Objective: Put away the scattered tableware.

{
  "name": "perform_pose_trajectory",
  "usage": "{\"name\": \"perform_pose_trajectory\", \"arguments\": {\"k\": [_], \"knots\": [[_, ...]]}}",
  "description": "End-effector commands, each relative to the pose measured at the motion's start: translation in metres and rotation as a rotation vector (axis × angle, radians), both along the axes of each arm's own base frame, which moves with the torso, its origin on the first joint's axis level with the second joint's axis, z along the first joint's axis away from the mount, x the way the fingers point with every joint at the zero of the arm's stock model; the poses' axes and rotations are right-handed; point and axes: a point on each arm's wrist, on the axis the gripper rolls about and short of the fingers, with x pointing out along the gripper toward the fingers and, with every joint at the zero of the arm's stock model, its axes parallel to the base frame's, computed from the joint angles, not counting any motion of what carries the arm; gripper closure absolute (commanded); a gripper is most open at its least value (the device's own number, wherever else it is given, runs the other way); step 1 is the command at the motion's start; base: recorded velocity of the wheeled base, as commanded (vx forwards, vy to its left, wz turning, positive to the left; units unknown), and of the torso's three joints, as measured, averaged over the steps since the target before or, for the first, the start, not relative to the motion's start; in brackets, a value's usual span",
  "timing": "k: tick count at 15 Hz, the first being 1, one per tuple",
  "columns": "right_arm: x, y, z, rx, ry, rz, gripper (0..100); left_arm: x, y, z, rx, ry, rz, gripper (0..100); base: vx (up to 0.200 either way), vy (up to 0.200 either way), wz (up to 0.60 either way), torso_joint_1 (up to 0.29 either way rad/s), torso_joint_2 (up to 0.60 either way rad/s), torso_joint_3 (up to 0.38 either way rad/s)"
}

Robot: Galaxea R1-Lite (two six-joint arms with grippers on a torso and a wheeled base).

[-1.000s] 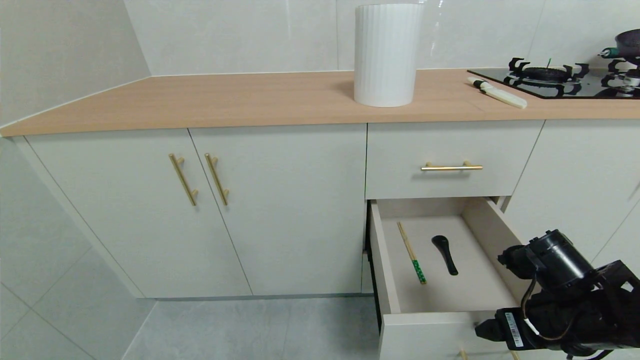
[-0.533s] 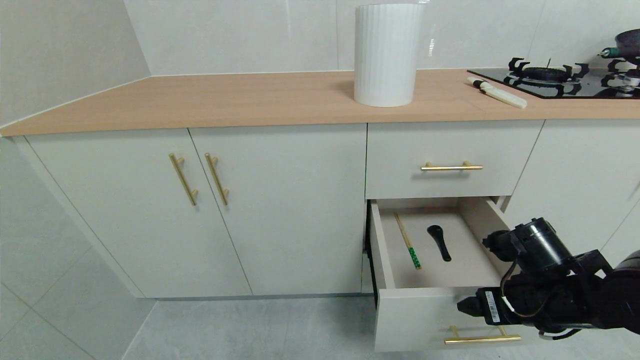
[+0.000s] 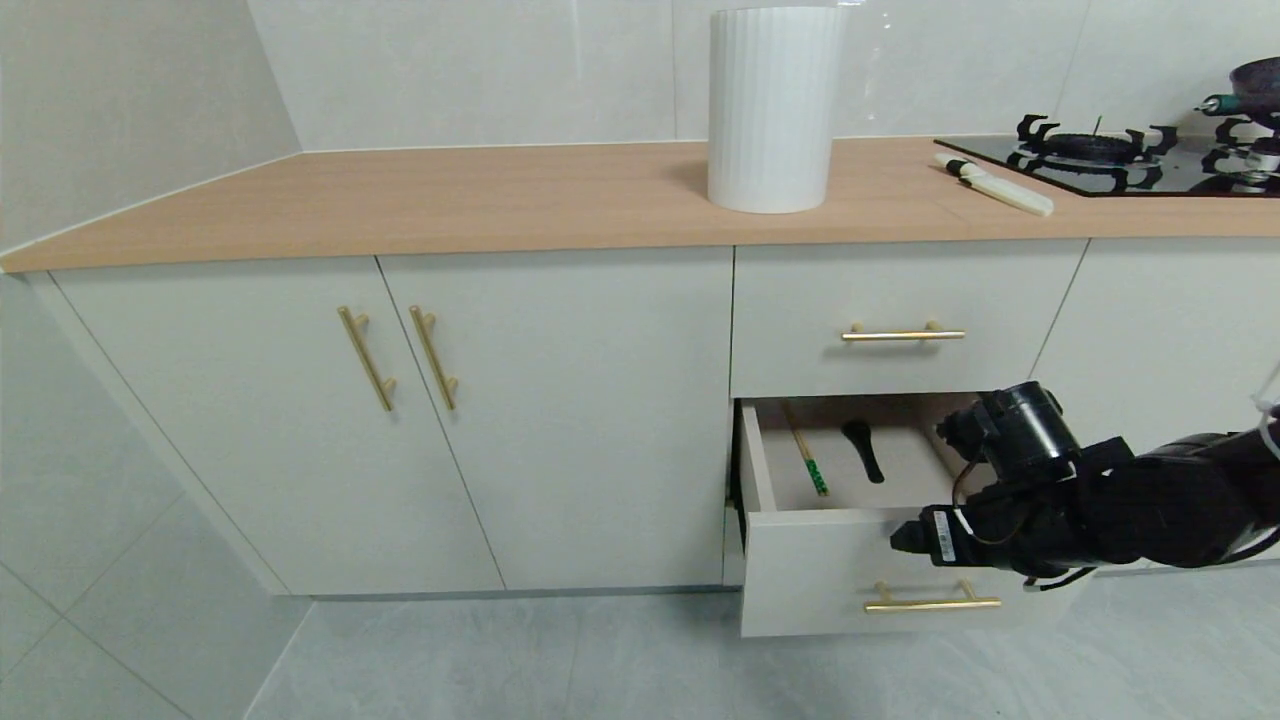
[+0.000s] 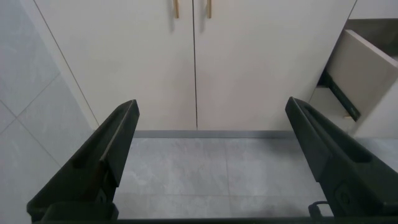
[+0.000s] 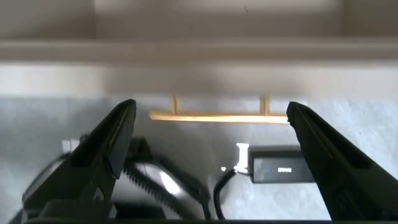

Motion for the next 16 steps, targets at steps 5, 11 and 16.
{"name": "perform_pose_trajectory", "arguments": {"k": [5, 11, 16], "knots": [[0.048, 0.006, -0.015, 0.004, -0.015, -0.031, 0, 0.0, 0.0, 0.0, 0.0, 0.002, 0.001, 0, 0.0, 0.0, 0.0, 0.0, 0.0, 0.0], [0.079, 0.0, -0.018, -0.009, -0.149, -0.061, 0, 0.0, 0.0, 0.0, 0.0, 0.002, 0.001, 0, 0.0, 0.0, 0.0, 0.0, 0.0, 0.0], [0.103, -0.001, -0.043, 0.005, -0.287, -0.107, 0, 0.0, 0.0, 0.0, 0.0, 0.002, 0.001, 0, 0.0, 0.0, 0.0, 0.0, 0.0, 0.0]]}}
